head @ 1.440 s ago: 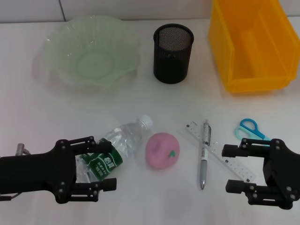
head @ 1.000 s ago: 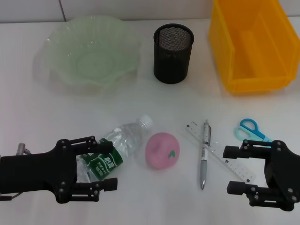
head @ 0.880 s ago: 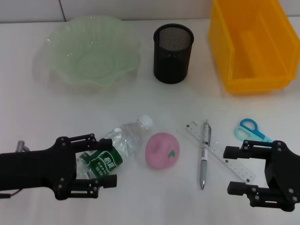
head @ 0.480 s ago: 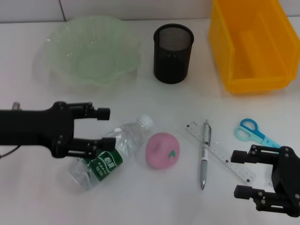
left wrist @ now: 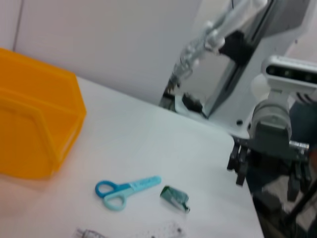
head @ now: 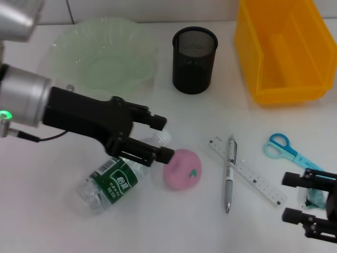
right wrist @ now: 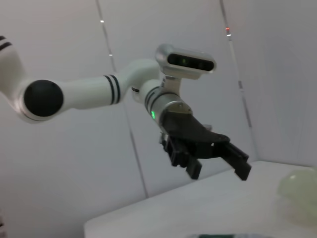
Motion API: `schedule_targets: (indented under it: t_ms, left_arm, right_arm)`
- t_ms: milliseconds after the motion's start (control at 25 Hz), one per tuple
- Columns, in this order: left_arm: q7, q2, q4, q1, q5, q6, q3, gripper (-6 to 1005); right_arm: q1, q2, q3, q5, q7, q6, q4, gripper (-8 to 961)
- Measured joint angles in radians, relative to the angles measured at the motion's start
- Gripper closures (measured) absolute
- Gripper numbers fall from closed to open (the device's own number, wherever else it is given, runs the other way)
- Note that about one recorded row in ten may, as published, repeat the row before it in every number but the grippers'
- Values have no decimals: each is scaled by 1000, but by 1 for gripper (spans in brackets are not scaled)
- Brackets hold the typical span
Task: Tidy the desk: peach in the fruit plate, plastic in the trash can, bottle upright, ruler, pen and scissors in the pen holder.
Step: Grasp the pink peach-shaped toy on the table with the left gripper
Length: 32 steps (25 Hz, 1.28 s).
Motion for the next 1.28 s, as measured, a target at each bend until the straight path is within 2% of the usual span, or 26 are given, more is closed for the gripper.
schedule_targets:
  t_ms: [40,80,200,240,280,400,520,560,680,760,920,1280]
  left_arm:
    - [-32,-2,12,-25,5,-47,82,260]
    - [-32,-2,12,-25,5,-47,82,262]
    - [-52,-4,17,-53,8,-133,207,268]
    - [-55,-6,17,-65,9,-196,287,270]
    - [-55,-6,17,-65,9,-196,287,272]
    - [-50,-9,17,-75,9,-270,384,278]
    - [-48,-9,17,-76,9,-293,416,284]
    - [-31,-9,19,-76,9,-367,511,286]
    - [-16,-10,20,-73,10,-405,557,292]
    - [9,-11,22,-63,10,-491,655,296]
    - [30,-10,23,-53,11,-534,691,304]
    - [49,-10,21,-39,47,-582,705,322]
  right_arm:
    - [-24,-7,23,5,0,7,-6,313]
    - [-24,-7,23,5,0,7,-6,313]
    - [-59,-17,52,8,0,19,-11,313]
    - [-78,-21,69,9,-1,26,-18,313]
    - [-78,-21,69,9,-1,26,-18,313]
    - [-99,-21,79,10,-1,40,-25,313]
    - [-108,-21,79,10,-1,54,-25,313]
    - [-108,-22,79,10,-1,57,-25,313]
    - [-108,-22,80,11,-1,63,-21,313]
    - [-107,-22,80,11,-1,63,-20,313]
    - [-101,-22,80,11,-1,63,-19,313]
    - [-85,-16,72,11,-1,63,-18,314]
